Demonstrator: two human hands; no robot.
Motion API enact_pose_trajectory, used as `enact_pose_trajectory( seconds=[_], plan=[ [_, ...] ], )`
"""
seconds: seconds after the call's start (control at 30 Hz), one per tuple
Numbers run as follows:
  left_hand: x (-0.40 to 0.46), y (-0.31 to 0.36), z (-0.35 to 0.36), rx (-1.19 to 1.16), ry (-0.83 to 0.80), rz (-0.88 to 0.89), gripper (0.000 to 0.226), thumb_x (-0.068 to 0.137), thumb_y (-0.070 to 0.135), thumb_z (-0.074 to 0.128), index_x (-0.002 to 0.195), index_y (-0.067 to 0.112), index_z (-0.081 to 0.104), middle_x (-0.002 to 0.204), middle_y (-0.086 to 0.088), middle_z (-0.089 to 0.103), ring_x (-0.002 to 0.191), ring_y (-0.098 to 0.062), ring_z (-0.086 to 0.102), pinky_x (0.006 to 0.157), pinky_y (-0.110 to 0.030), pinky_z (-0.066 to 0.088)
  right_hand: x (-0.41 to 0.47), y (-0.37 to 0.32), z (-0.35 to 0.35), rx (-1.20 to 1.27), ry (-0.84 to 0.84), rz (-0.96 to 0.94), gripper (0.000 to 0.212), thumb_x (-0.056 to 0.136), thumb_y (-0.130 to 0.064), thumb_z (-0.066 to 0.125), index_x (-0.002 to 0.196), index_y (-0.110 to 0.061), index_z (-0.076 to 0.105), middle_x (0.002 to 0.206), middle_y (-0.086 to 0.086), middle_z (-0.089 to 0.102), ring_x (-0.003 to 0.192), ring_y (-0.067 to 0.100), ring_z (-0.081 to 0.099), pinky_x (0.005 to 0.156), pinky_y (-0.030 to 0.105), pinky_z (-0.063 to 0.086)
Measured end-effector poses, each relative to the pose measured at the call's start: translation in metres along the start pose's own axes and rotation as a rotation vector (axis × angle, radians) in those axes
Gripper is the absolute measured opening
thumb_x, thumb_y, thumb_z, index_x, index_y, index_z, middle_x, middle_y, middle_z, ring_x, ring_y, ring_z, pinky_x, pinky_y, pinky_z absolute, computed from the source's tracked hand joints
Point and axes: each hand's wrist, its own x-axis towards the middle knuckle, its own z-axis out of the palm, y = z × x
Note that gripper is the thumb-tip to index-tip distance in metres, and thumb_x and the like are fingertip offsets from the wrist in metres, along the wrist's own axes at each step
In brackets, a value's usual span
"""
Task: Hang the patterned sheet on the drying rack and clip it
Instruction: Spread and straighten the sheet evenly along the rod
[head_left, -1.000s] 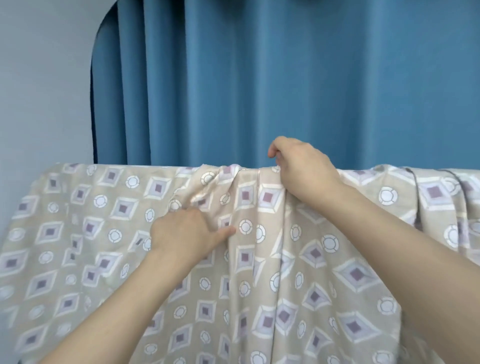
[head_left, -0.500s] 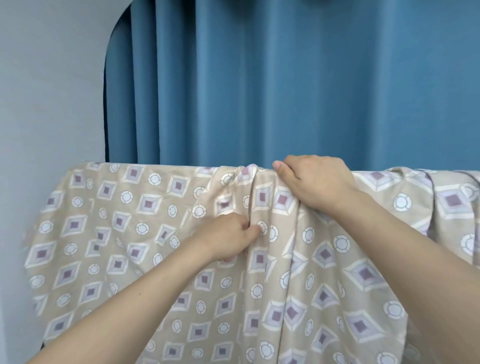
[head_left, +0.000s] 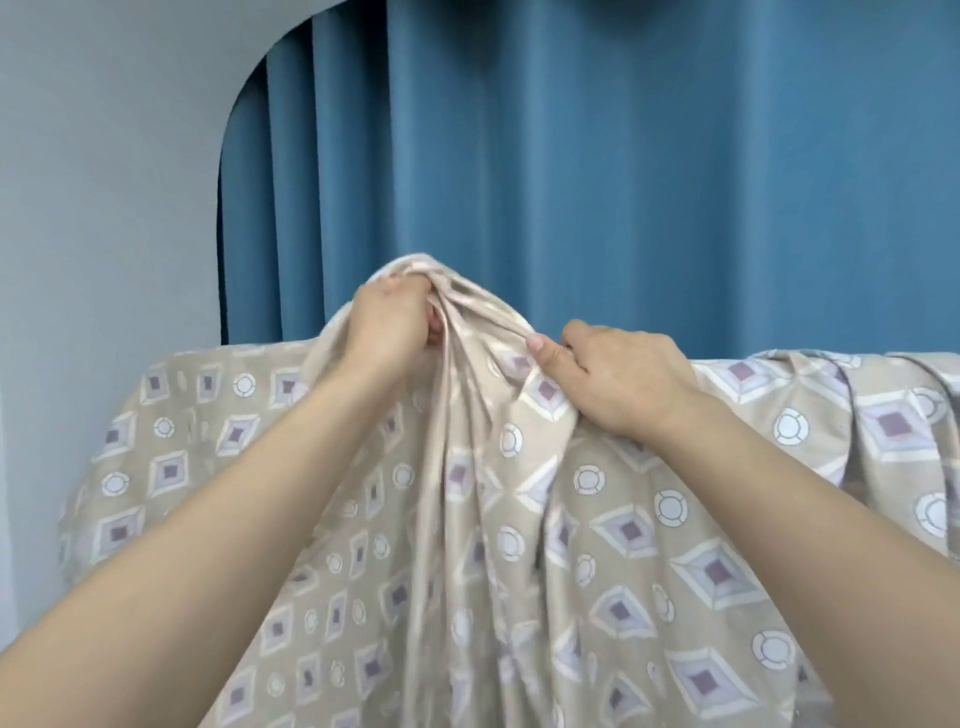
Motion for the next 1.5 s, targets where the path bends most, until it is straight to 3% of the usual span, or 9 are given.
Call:
enact_pose_trajectory(
  seconds=[0.2, 0.37, 0.5, 0.67, 0.97, 1.17, 1.3, 1.37, 1.5],
  plan=[
    [0.070, 0.020, 0.001, 0.303, 0.155, 0.075, 0.034, 0.099, 0.028, 0.039, 0.099, 0.007, 0.066, 0.092, -0.010, 0.062, 0.085, -0.028, 0.055, 0.077, -0.032, 0.044, 0.000, -0.001, -0.006, 0.068, -0.087, 0.042, 0.070, 0.077, -0.087, 0.014, 0.101, -0.024, 0.035, 0.090, -0.007, 0.057, 0.083, 0.027, 0.057, 0.069, 0.040, 0.041],
    [0.055, -0.024, -0.009, 1.078, -0.511, -0.251, 0.032, 0.091, 0.043, 0.048, 0.097, 0.017, 0.065, 0.111, -0.005, 0.066, 0.103, -0.029, 0.062, 0.097, -0.039, 0.047, -0.002, 0.004, -0.009, 0.009, -0.154, 0.067, 0.036, 0.098, -0.056, 0.021, 0.090, -0.024, 0.037, 0.080, -0.003, 0.054, 0.084, 0.027, 0.053, 0.067, 0.037, 0.032],
    [0.047, -0.019, -0.009, 0.988, -0.652, -0.382, 0.035, 0.084, 0.053, 0.050, 0.091, 0.024, 0.068, 0.104, -0.003, 0.072, 0.089, -0.027, 0.070, 0.093, -0.045, 0.052, 0.000, 0.005, -0.010, 0.017, -0.076, 0.197, 0.029, 0.098, -0.031, 0.026, 0.081, -0.021, 0.047, 0.084, -0.001, 0.055, 0.081, 0.027, 0.050, 0.067, 0.034, 0.031],
    [0.048, -0.021, -0.008, 1.005, -0.655, -0.344, 0.034, 0.090, 0.050, 0.049, 0.096, 0.023, 0.068, 0.102, -0.001, 0.071, 0.090, -0.025, 0.069, 0.093, -0.042, 0.052, 0.019, 0.009, -0.012, 0.151, -0.288, 0.339, 0.020, 0.090, -0.016, 0.036, 0.080, -0.017, 0.053, 0.086, -0.001, 0.060, 0.079, 0.024, 0.055, 0.062, 0.031, 0.033],
    [0.042, -0.011, -0.013, 1.028, -0.639, -0.404, 0.035, 0.092, 0.050, 0.050, 0.090, 0.020, 0.067, 0.094, -0.004, 0.071, 0.084, -0.027, 0.070, 0.084, -0.037, 0.054, 0.032, -0.010, -0.031, 0.188, -0.478, 0.351, 0.034, 0.097, -0.002, 0.034, 0.064, -0.010, 0.037, 0.065, 0.002, 0.037, 0.052, 0.014, 0.030, 0.042, 0.022, 0.022],
    [0.045, -0.012, -0.008, 1.024, -0.658, -0.376, 0.034, 0.087, 0.054, 0.054, 0.091, 0.023, 0.068, 0.093, -0.002, 0.072, 0.083, -0.027, 0.070, 0.087, -0.039, 0.053, 0.023, -0.016, -0.019, 0.022, -0.152, 0.283, 0.010, 0.084, -0.002, 0.042, 0.082, -0.008, 0.050, 0.090, 0.006, 0.051, 0.079, 0.027, 0.050, 0.068, 0.032, 0.037],
    [0.049, -0.017, -0.012, 1.022, -0.679, -0.323, 0.033, 0.082, 0.049, 0.053, 0.091, 0.023, 0.071, 0.093, -0.001, 0.074, 0.083, -0.027, 0.071, 0.090, -0.043, 0.053, 0.019, -0.027, 0.001, 0.052, 0.189, -0.197, 0.047, 0.078, 0.003, 0.040, 0.117, -0.017, 0.058, 0.117, 0.002, 0.054, 0.100, 0.028, 0.050, 0.086, 0.037, 0.036],
    [0.050, -0.020, -0.016, 1.005, -0.698, -0.279, 0.031, 0.085, 0.044, 0.047, 0.090, 0.025, 0.069, 0.097, 0.000, 0.072, 0.088, -0.026, 0.069, 0.092, -0.044, 0.051, 0.019, -0.031, 0.001, 0.151, 0.097, -0.325, 0.040, 0.080, -0.007, 0.035, 0.106, -0.021, 0.063, 0.107, -0.005, 0.062, 0.095, 0.023, 0.056, 0.083, 0.034, 0.041],
    [0.061, -0.034, -0.024, 0.982, -0.762, -0.147, 0.032, 0.089, 0.027, 0.034, 0.081, 0.022, 0.065, 0.094, 0.000, 0.068, 0.087, -0.022, 0.065, 0.090, -0.042, 0.050, 0.016, -0.046, -0.001, 0.053, -0.073, -0.093, 0.057, 0.085, -0.060, 0.014, 0.079, -0.022, 0.056, 0.077, -0.004, 0.062, 0.077, 0.021, 0.058, 0.068, 0.037, 0.044]
  ],
)
